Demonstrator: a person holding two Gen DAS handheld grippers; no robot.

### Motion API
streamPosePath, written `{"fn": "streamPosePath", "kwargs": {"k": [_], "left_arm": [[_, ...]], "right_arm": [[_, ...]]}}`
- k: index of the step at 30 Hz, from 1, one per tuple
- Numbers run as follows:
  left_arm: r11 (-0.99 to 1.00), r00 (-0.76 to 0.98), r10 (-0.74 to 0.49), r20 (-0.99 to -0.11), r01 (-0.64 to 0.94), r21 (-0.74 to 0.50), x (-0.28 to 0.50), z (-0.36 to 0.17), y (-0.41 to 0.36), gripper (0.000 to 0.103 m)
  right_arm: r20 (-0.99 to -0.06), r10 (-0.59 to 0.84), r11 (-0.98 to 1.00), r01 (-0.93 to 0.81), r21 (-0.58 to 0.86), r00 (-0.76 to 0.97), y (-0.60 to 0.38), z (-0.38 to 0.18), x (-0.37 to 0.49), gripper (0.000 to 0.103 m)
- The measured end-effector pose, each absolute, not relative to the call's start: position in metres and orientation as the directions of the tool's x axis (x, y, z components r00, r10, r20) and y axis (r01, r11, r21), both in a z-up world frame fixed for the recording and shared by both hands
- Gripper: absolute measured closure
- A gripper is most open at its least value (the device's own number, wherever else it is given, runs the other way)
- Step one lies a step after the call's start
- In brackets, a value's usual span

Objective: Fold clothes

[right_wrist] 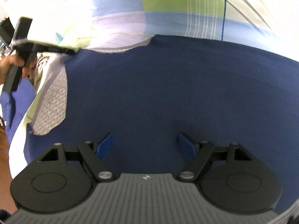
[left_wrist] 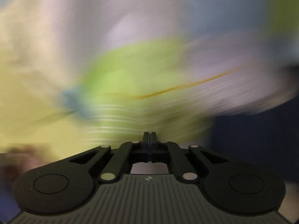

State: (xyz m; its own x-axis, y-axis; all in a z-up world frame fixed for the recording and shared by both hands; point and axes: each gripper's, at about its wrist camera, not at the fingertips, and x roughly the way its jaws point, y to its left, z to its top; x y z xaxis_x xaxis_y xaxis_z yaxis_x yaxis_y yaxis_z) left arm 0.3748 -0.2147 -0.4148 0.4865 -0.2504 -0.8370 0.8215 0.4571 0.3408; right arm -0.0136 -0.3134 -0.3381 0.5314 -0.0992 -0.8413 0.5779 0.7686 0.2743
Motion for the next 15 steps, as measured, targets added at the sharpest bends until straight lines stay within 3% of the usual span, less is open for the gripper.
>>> {"fn": "streamPosePath", "kwargs": {"k": [2, 3, 4, 5, 6, 11, 15], "left_arm": [[0.526, 0.438, -0.234, -0.868, 0.808, 0.266, 0.384, -0.411, -0.2, 0.103], [0.515, 0.451, -0.259, -0.854, 0.813, 0.273, 0.376, -0.399, -0.193, 0.096], [0.507, 0.459, -0.277, -0.844, 0.816, 0.277, 0.37, -0.39, -0.188, 0.087], [0.511, 0.463, -0.283, -0.84, 0.814, 0.277, 0.362, -0.381, -0.179, 0.065], [0.523, 0.474, -0.29, -0.831, 0.806, 0.278, 0.344, -0.365, -0.16, 0.055], [0.501, 0.405, -0.31, -0.861, 0.839, 0.214, 0.261, -0.331, -0.083, 0.043], [0.532, 0.283, -0.333, -0.899, 0.844, 0.068, 0.193, -0.337, -0.02, 0.041]], "right_arm": [[-0.846, -0.113, 0.774, 0.58, 0.254, 0.521, -0.312, -0.341, -0.007, 0.023], [-0.845, -0.123, 0.774, 0.583, 0.247, 0.521, -0.31, -0.338, -0.008, 0.023], [-0.843, -0.132, 0.774, 0.586, 0.241, 0.521, -0.308, -0.335, -0.01, 0.024], [-0.841, -0.142, 0.771, 0.592, 0.236, 0.522, -0.306, -0.332, -0.012, 0.024], [-0.837, -0.154, 0.759, 0.605, 0.24, 0.525, -0.303, -0.328, -0.02, 0.023], [-0.835, -0.2, 0.703, 0.669, 0.243, 0.513, -0.27, -0.315, -0.083, 0.023], [-0.839, -0.173, 0.692, 0.67, 0.269, 0.516, -0.234, -0.318, -0.13, 0.023]]}}
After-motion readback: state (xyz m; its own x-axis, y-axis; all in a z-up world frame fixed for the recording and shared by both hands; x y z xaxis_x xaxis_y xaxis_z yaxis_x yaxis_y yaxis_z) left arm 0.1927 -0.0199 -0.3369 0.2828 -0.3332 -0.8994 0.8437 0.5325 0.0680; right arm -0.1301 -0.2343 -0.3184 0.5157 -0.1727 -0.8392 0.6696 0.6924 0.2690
